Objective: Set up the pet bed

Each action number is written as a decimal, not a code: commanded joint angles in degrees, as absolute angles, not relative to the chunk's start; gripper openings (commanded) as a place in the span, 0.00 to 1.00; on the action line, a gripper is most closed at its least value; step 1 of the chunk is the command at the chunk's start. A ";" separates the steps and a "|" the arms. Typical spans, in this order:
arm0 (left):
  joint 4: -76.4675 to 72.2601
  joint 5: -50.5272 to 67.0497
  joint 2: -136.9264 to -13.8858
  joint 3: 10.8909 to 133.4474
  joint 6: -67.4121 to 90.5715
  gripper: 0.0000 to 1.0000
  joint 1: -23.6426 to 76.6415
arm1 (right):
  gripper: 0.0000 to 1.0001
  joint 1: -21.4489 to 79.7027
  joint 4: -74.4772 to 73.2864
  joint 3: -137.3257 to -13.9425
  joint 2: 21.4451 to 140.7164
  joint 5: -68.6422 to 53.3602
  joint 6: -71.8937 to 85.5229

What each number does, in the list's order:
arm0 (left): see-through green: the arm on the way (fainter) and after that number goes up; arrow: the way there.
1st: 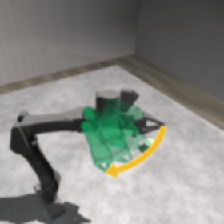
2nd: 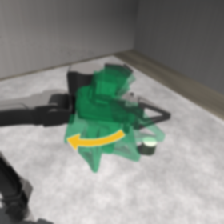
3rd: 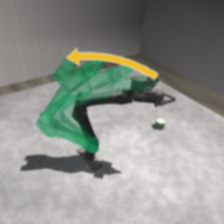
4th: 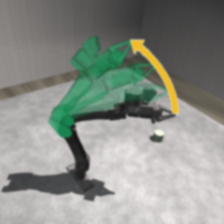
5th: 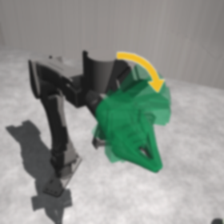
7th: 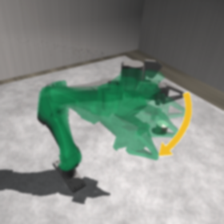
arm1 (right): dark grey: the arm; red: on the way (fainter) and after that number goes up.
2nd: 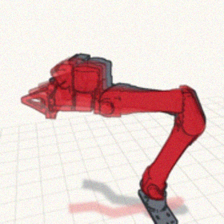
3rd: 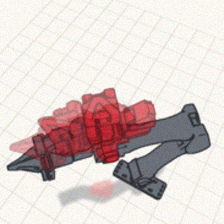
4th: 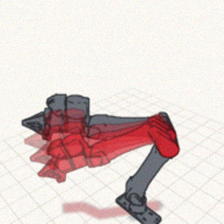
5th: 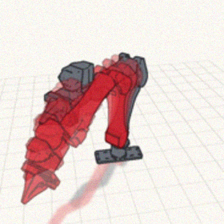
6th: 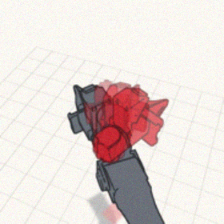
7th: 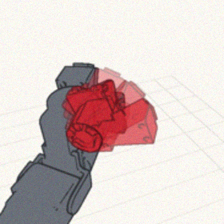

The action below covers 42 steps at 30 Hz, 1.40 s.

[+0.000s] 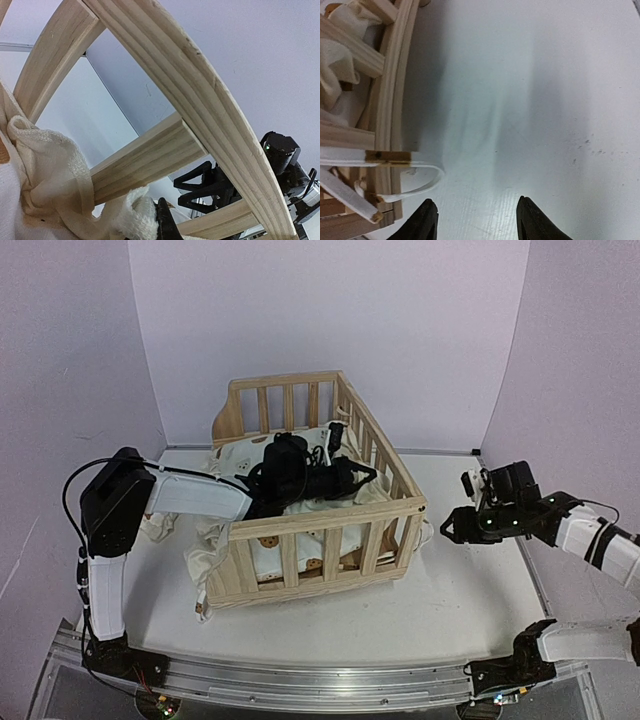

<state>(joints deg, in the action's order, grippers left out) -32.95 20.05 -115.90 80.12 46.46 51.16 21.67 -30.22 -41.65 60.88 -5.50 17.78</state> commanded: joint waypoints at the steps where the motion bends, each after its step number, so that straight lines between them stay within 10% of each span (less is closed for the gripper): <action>1: -34.43 20.80 -112.37 80.85 46.08 0.00 50.19 | 0.58 21.11 -26.08 -40.79 63.80 -19.07 19.47; 11: -34.53 20.36 -112.52 80.68 46.54 0.00 50.19 | 0.55 21.39 -8.88 -36.48 77.44 -15.04 27.39; 17: -34.43 20.27 -112.56 80.55 46.54 0.00 50.19 | 0.54 22.47 -34.08 -42.95 77.56 28.26 26.90; 25: -34.44 20.90 -112.30 80.17 46.77 0.00 50.19 | 0.74 19.67 -34.20 -46.07 63.14 -9.04 17.70; 32: -34.37 21.58 -112.00 80.33 46.79 0.00 50.19 | 0.60 13.06 -22.30 -40.24 66.50 -49.30 19.29; 42: -34.08 21.92 -111.55 80.06 47.01 0.00 50.19 | 0.32 13.07 -6.85 -35.26 72.59 -56.37 21.67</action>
